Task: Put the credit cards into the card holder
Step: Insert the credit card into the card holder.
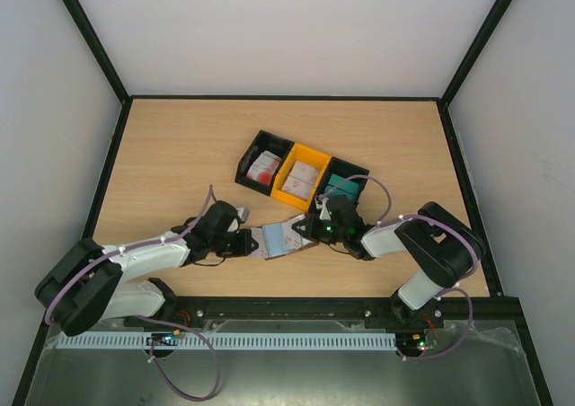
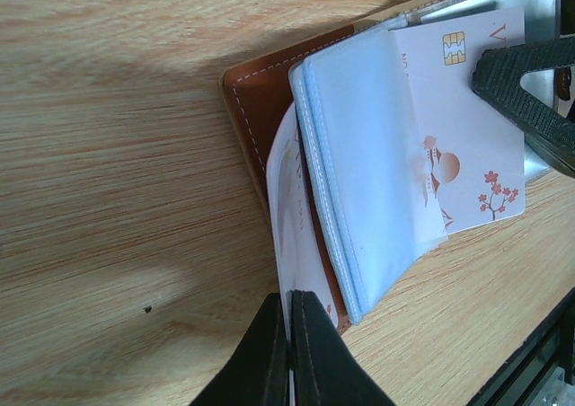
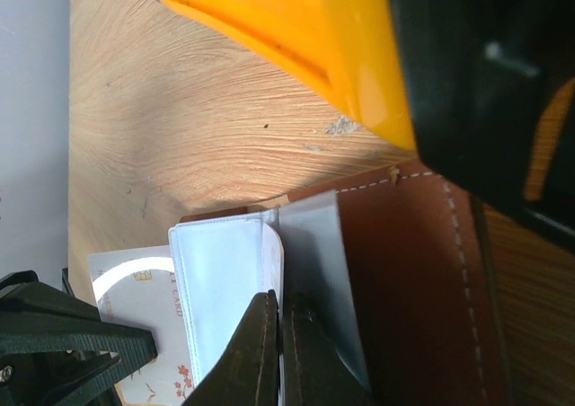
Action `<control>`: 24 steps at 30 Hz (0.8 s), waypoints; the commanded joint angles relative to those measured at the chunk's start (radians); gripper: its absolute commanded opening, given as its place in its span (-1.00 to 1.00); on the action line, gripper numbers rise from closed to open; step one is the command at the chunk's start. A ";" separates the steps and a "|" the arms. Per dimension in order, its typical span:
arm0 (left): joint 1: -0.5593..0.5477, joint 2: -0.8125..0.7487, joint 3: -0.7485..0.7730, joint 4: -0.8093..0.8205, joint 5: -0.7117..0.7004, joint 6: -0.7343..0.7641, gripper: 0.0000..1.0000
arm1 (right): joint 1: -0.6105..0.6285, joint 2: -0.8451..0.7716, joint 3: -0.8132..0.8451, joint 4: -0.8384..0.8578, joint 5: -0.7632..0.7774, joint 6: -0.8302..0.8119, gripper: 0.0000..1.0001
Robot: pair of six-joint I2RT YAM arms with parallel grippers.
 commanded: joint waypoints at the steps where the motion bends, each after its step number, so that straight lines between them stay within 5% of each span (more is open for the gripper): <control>1: 0.013 0.017 -0.036 -0.108 -0.043 0.020 -0.95 | 0.008 0.030 -0.002 -0.020 -0.036 -0.043 -0.96; 24: 0.023 0.038 -0.021 -0.098 -0.040 0.022 -0.95 | 0.067 0.064 0.036 -0.098 0.020 -0.041 -0.82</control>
